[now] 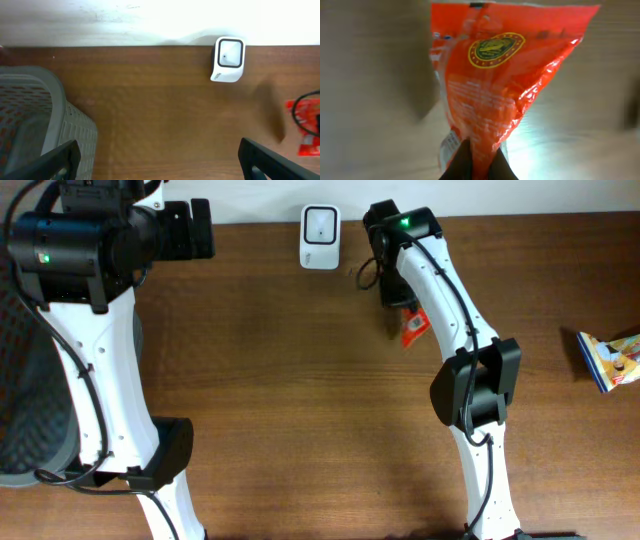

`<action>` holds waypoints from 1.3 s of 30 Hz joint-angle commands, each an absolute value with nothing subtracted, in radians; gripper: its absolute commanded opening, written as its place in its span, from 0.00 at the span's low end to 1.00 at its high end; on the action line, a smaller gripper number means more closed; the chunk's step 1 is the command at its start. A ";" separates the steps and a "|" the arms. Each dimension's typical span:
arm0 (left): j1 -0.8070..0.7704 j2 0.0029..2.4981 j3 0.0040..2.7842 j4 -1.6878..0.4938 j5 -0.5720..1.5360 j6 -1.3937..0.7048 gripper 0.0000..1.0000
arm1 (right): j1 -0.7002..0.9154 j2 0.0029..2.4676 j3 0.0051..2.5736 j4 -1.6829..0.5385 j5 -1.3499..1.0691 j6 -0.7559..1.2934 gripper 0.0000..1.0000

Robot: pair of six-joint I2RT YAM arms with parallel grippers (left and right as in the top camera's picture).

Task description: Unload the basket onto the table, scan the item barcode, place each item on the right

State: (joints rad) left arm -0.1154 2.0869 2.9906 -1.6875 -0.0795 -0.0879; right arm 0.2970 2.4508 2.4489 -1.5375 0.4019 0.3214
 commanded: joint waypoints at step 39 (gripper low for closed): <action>-0.113 2.077 2.997 -1.688 -0.083 -0.089 0.99 | 0.204 2.443 2.089 -1.249 -0.307 0.050 0.12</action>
State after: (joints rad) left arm -0.1154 2.0869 2.9906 -1.6875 -0.0795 -0.0879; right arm 0.1944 2.4496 2.0960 -1.2530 -0.3058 0.0219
